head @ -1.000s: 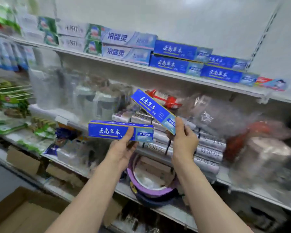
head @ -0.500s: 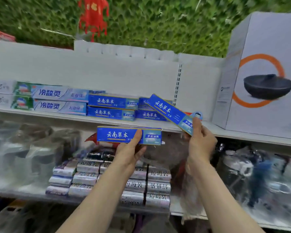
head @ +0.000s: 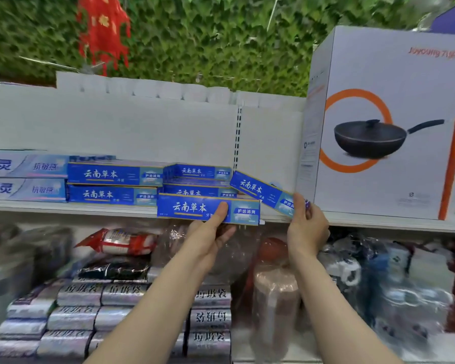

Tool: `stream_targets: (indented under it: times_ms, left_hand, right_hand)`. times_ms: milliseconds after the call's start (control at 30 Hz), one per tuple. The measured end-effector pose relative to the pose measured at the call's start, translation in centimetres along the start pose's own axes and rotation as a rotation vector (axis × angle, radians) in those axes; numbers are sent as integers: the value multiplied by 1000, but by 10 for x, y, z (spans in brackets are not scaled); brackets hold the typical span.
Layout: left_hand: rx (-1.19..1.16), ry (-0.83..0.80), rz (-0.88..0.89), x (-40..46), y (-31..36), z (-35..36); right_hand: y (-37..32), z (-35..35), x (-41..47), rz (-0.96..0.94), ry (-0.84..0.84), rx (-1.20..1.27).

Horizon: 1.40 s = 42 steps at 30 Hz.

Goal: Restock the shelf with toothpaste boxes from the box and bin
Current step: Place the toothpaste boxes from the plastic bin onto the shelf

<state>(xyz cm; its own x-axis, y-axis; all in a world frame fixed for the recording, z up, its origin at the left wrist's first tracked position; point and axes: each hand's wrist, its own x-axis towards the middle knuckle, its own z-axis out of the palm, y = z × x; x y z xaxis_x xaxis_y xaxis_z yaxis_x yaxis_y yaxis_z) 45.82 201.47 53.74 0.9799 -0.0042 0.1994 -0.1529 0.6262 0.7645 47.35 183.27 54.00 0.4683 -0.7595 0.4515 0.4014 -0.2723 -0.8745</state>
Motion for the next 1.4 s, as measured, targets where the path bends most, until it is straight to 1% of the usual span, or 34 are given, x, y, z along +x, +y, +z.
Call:
stream_targets:
  times_ms: [133,267,367,433,500,567,600,633,700,733,767,867,967,1067,1133,1167,1200,1233,1300,1333,1367,1400]
  left_hand:
    - [16,-22,10,9,-12,15]
    - [-3,-13,12,14,-20,24]
    - [-7,0,25,17,-26,27]
    - [-8,11,29,19,-28,28]
    - [-11,18,31,21,-29,30]
    - [-8,20,32,23,-29,33]
    - [-2,19,34,24,-29,35]
    - [2,15,34,25,-29,37]
    - [5,6,33,28,-29,40]
    - [6,4,31,29,-29,42]
    - [6,4,28,29,-28,43]
    - [9,-2,37,33,-25,44]
    - [15,-14,59,35,-22,43]
    - [49,-15,33,35,-15,37]
    - [181,-73,-47,31,-4,30]
    - [309,-102,-83,28,2,26]
    - [469,-105,-79,25,9,22]
    - [650,-64,-13,24,14,17]
    - [1066,130,274,29,24,4]
    - [1230,227,414,33,28,-2]
    - [1316,283,505,38,32,-7]
    - [1351,293,534,44,33,-12]
  right_hand:
    - [5,-2,17,-73,1,-28]
    - [16,0,35,-62,31,4]
    - [33,5,45,-125,26,-124]
    - [37,6,47,-124,-7,-213]
    - [33,4,44,-136,-4,-218]
    - [25,-1,39,-306,59,-192]
    - [20,-3,36,-389,62,-169]
    - [15,-5,34,-417,5,-95]
    - [3,-3,28,-309,-243,80]
    - [-1,-2,25,-258,-358,120]
    - [-4,-1,23,-255,-431,114]
    - [-8,3,21,-301,-500,92]
    - [-7,9,22,-250,-590,168]
    - [-8,21,21,-194,-620,218]
    - [-11,28,21,-155,-611,272]
    - [-12,32,21,-141,-601,281]
    - [-12,37,21,-134,-600,274]
    - [-12,42,20,-130,-613,255]
    - [-10,53,16,-124,-646,188]
    - [-7,60,16,-122,-639,137]
    - [-3,69,16,-130,-618,69]
    - [-1,76,17,-142,-598,-8]
